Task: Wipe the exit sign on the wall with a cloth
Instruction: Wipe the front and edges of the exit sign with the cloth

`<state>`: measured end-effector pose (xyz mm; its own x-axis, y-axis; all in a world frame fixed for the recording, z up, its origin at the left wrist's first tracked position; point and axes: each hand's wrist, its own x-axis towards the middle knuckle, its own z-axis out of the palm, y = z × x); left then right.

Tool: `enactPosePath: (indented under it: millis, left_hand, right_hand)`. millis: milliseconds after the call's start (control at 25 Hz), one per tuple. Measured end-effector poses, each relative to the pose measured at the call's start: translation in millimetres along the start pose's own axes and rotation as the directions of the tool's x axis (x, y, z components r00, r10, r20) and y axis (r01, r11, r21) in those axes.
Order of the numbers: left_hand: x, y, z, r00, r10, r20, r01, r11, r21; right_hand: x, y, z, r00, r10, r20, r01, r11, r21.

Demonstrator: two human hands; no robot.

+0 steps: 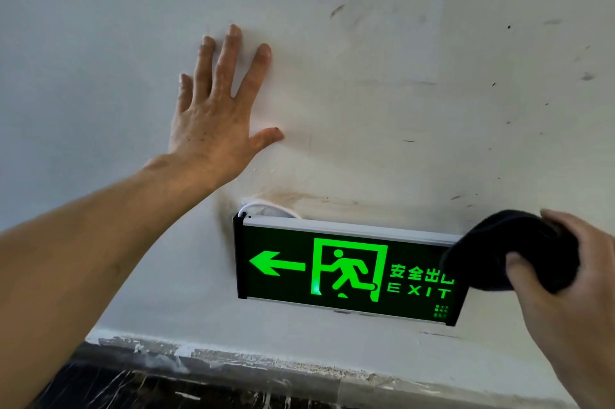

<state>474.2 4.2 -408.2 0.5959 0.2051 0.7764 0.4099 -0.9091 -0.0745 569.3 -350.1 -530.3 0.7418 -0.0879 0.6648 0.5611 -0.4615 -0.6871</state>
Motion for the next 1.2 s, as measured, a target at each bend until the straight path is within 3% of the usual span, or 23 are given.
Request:
enactPosePath:
  millis: [80, 240, 360, 440, 560, 760, 1200]
  left_hand:
    - [-1, 1, 0, 1.000, 0.000, 0.005, 0.000, 1.000, 0.003]
    - [0, 1, -1, 1.000, 0.006, 0.007, -0.006, 1.000, 0.006]
    - [0, 0, -1, 1.000, 0.009, 0.006, -0.009, 1.000, 0.001]
    - [-1, 0, -1, 1.000, 0.008, 0.002, -0.008, 1.000, 0.001]
    - [0, 1, -1, 1.000, 0.009, 0.001, -0.009, 1.000, -0.002]
    - [0, 0, -1, 1.000, 0.011, 0.003, -0.011, 1.000, 0.005]
    - [0, 1, -2, 1.000, 0.013, 0.006, -0.013, 1.000, 0.002]
  right_hand:
    - [7, -7, 11, 0.996, -0.084, 0.000, 0.084, 0.990, -0.110]
    - [5, -11, 37, 0.967, -0.116, 0.226, 0.188, 0.924, -0.334]
    - [-3, 1, 44, 0.977, -0.151, 0.149, 0.191, 0.931, -0.311]
    - [-11, 9, 44, 0.990, -0.125, 0.063, 0.137, 0.961, -0.240]
    - [-22, 19, 49, 0.994, 0.106, -0.022, -0.107, 0.993, -0.055]
    - [-54, 39, 59, 0.942, 0.332, 0.038, -0.333, 0.943, 0.025]
    - [-78, 56, 63, 0.905, 0.415, 0.098, -0.413, 0.910, -0.039]
